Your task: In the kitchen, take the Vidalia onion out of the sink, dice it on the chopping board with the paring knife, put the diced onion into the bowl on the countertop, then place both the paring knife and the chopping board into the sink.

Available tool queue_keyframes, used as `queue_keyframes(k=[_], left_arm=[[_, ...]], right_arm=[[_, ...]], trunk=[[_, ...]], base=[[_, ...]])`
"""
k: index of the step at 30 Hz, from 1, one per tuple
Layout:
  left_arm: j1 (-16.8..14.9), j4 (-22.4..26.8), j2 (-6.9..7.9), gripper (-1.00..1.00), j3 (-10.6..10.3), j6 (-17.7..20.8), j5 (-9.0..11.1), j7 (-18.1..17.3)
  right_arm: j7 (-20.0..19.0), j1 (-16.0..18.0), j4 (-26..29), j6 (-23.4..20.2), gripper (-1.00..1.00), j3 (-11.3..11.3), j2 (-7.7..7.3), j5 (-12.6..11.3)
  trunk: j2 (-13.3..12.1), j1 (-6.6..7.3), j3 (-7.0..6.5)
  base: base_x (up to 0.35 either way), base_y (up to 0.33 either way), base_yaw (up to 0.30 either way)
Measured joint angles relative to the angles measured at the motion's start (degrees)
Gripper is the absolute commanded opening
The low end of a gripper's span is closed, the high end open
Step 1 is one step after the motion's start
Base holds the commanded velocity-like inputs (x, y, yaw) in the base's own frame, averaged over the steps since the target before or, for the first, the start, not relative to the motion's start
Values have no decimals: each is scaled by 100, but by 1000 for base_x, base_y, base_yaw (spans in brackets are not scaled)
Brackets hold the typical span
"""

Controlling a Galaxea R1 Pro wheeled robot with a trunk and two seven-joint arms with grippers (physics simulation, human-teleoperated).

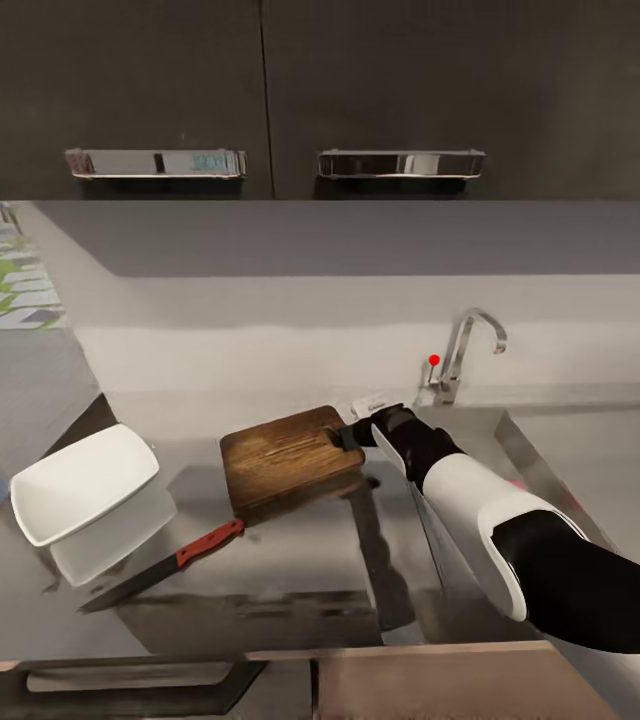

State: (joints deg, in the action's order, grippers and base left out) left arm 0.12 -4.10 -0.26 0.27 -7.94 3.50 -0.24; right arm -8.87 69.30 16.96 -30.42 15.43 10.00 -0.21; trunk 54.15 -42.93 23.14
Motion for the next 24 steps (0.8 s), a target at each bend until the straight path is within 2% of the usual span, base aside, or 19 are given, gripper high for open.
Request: queue_keyframes(k=[5,11,24], left_arm=[[0,0,1,100,0,0,0,0],[0,-1,1,100,0,0,1,0],[0,-1,0,100,0,-8,0,0]], right_arm=[[-8,0,-18,0,-100,-15,0,-257],[-7,0,-21,4,-100,-14,0,-300],[17,0,-12,160,-100,-32,0,-314]], trunk=[[0,0,-45],[1,1,-99],[1,3,-215]], base=[[-254,135,0],[-181,71,0],[-13,4,0]])
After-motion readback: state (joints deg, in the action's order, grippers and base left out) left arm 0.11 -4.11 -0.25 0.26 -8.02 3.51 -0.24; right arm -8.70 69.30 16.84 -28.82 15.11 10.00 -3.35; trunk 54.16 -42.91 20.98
